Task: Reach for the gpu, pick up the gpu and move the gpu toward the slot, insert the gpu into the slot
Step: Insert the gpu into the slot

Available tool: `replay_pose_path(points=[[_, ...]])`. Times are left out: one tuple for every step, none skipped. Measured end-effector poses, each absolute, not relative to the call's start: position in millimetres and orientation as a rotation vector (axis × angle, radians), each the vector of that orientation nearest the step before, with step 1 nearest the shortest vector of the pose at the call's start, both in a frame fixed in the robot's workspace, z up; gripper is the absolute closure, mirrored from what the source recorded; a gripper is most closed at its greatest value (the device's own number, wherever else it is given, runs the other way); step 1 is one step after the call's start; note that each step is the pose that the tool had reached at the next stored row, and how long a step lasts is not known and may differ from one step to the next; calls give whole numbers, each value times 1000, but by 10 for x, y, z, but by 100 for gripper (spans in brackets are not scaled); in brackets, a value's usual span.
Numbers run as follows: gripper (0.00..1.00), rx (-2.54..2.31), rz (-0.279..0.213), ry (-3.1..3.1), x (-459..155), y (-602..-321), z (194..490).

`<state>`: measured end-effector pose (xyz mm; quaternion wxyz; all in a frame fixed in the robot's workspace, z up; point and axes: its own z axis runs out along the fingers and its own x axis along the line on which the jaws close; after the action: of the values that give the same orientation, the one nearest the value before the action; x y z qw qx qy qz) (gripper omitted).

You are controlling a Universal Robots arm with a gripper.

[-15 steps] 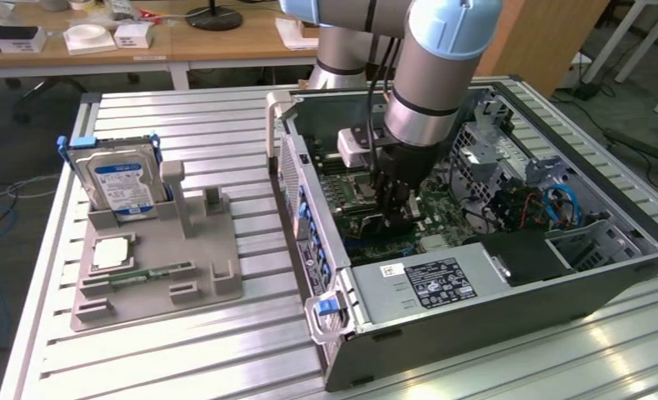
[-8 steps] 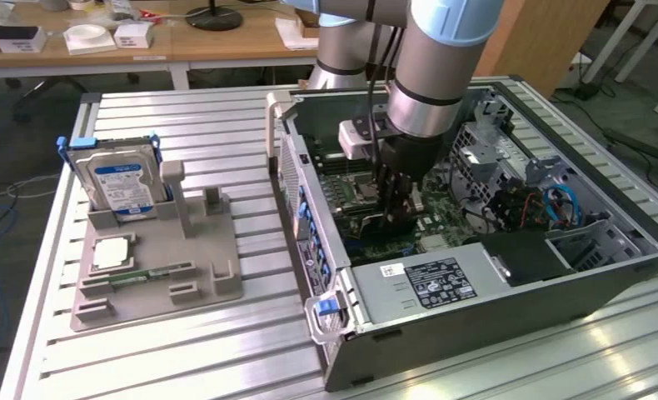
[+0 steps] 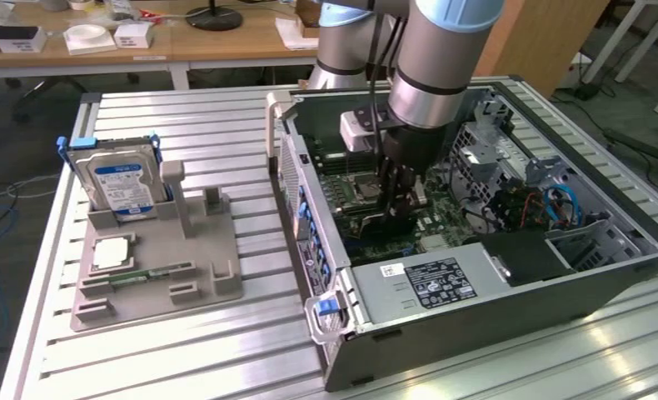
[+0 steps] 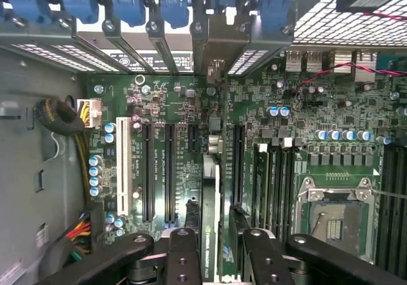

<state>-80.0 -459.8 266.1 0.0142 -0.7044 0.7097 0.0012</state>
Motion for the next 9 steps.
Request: replay_pose_path(points=[[67, -2193, 2, 2209, -801, -4598, 2674], [67, -2192, 1, 2209, -801, -4598, 2686], [67, -2192, 0, 2208, -801, -4598, 2699], [67, -2191, -1, 2207, -802, -4598, 2714], [67, -2190, -2, 2207, -802, -4598, 2720], [67, -2190, -3, 2207, -802, -4598, 2720], [69, -2190, -3, 2206, -802, -4598, 2720], [75, -2190, -3, 2206, -802, -4598, 2720], [75, -2190, -3, 2206, -802, -4598, 2720]])
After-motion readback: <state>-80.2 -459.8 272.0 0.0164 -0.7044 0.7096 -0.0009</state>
